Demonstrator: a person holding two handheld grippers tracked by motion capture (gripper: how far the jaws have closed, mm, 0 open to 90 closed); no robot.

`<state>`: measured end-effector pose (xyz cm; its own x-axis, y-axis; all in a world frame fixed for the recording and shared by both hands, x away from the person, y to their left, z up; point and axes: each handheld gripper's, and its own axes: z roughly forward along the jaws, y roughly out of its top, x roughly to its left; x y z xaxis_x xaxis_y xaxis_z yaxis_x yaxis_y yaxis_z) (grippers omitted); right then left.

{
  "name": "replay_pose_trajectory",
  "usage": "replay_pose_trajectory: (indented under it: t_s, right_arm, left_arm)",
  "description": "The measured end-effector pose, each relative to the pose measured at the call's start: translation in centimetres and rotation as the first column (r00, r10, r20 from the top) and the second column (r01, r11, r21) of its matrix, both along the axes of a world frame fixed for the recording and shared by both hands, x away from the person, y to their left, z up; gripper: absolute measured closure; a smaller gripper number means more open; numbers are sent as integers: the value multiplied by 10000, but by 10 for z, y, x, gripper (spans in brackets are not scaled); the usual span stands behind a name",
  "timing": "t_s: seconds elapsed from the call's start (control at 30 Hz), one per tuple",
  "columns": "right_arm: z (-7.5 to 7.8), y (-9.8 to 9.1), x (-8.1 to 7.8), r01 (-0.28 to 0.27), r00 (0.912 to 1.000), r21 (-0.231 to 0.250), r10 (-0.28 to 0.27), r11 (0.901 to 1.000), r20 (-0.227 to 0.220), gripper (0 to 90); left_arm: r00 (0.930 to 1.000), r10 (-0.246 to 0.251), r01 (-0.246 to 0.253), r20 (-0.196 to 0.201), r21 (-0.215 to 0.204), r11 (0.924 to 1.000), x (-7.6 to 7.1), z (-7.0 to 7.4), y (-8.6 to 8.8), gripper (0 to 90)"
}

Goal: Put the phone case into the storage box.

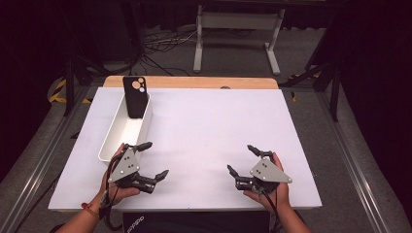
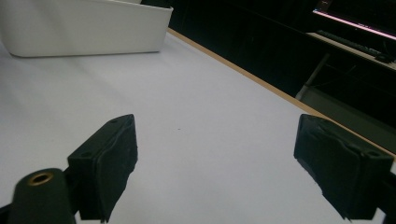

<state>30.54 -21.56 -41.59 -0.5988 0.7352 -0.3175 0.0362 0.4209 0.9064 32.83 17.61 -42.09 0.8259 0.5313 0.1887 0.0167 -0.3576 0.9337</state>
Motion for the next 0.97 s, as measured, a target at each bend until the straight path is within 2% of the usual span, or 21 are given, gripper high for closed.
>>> replay_pose_trajectory:
  t_s: [0.2,0.23,0.3,0.87,0.97]
  right_arm:
    - [1,1,-1,23,10000,-60,-23,10000,72,145]
    - [1,2,-1,26,10000,-70,-25,10000,69,145]
    - [1,2,0,32,10000,-59,-31,10000,44,145]
    - [-2,5,4,57,10000,-129,-57,9999,20,145]
    - [-2,5,3,69,10000,-149,-69,9999,-30,145]
  left_arm:
    - [9999,-126,126,-63,45,9999,-3,-3,0,33]
    - [9998,-97,99,-156,111,9999,-3,-5,-1,33]
    - [9998,-174,176,-62,311,9994,-3,-6,-2,33]
    - [10000,2,-2,-87,74,10000,-1,-4,3,34]
    - [9999,131,-131,13,51,9999,-2,-3,2,41]
